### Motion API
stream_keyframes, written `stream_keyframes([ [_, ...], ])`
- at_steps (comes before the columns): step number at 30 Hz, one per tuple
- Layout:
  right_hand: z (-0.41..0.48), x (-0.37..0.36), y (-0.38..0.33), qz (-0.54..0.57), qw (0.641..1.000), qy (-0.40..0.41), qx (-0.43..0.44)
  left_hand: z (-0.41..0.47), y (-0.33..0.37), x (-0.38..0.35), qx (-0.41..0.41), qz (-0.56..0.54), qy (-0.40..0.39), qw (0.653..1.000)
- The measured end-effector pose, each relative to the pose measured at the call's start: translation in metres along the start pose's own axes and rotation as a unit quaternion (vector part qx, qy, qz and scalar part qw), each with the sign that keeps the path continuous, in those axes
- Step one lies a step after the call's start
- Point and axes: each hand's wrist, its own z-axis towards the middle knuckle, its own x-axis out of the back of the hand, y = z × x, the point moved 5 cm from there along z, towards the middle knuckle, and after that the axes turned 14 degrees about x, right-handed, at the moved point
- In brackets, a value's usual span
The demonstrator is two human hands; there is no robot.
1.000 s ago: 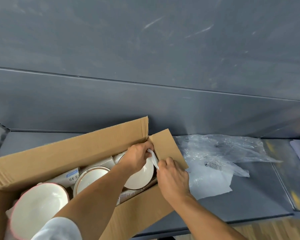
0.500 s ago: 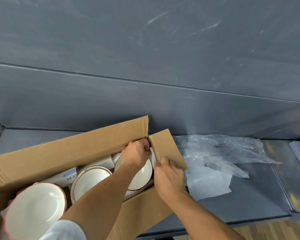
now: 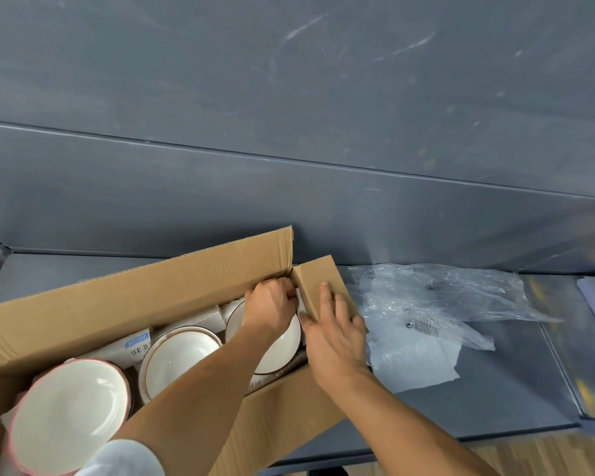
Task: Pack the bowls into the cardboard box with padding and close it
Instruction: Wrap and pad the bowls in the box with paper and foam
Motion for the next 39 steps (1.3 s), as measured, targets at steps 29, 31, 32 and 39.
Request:
stream_keyframes([
  [29, -0.014, 0.001, 0.027, 0.223, 0.974, 0.011, 0.041, -0.007, 0.000, -0.001, -0.012, 0.178, -0.130, 0.975],
  [31, -0.018, 0.004, 0.031, 0.243, 0.968, 0.030, 0.046, -0.011, -0.004, 0.006, -0.007, 0.134, -0.100, 0.986],
  [32, -0.019, 0.005, 0.033, 0.252, 0.966, 0.039, 0.044, -0.012, -0.007, 0.010, -0.004, 0.112, -0.087, 0.990],
  [39, -0.027, 0.010, 0.048, 0.244, 0.964, 0.091, 0.049, -0.042, -0.018, 0.032, 0.034, 0.028, -0.034, 0.998],
])
